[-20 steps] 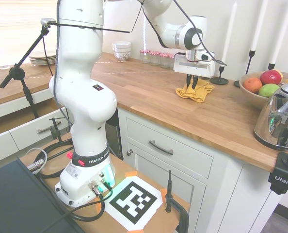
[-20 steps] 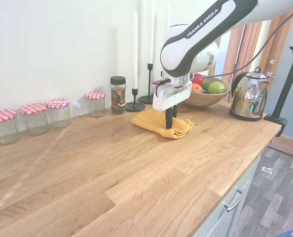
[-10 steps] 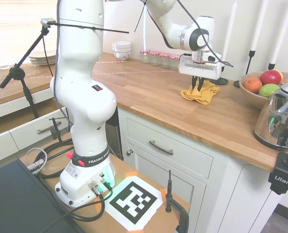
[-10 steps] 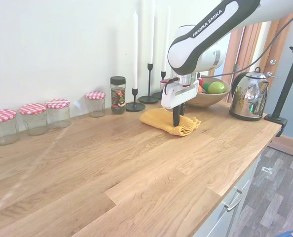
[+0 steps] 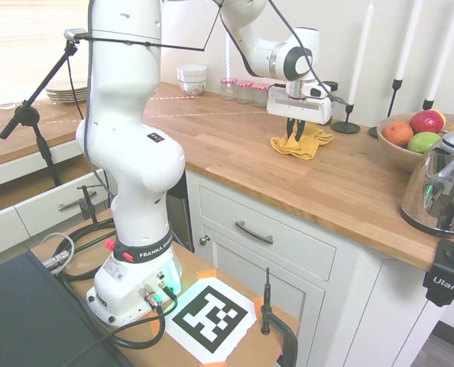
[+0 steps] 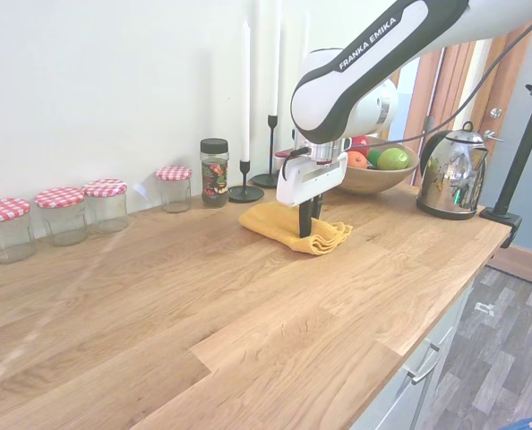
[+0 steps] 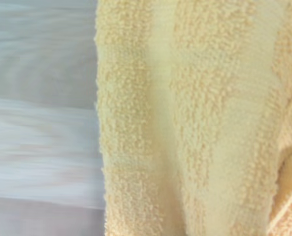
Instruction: Wipe the counter
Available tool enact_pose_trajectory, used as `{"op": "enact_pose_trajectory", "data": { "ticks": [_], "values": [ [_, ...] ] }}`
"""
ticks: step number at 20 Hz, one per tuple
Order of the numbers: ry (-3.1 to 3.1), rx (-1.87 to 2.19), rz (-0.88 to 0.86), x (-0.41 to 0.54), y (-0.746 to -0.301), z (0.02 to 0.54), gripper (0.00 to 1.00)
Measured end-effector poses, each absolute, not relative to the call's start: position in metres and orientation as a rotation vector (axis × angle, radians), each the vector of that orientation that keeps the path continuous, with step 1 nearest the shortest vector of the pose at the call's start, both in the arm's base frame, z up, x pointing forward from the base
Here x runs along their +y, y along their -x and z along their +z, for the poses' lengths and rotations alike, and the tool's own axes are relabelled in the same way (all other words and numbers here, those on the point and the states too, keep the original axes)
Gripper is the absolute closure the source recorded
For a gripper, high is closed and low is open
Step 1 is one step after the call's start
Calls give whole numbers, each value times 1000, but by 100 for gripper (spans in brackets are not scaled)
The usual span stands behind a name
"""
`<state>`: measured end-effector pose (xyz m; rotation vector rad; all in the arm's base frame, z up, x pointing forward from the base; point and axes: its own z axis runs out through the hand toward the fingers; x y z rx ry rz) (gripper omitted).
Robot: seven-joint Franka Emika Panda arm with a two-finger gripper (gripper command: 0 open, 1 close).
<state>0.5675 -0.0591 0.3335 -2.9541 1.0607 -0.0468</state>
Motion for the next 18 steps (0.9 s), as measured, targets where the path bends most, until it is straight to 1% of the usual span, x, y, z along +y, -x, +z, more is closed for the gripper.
{"op": "enact_pose_trajectory", "data": {
  "ticks": [18],
  "values": [
    [2937, 1024, -99, 189, -526, 329, 100]
  ]
}}
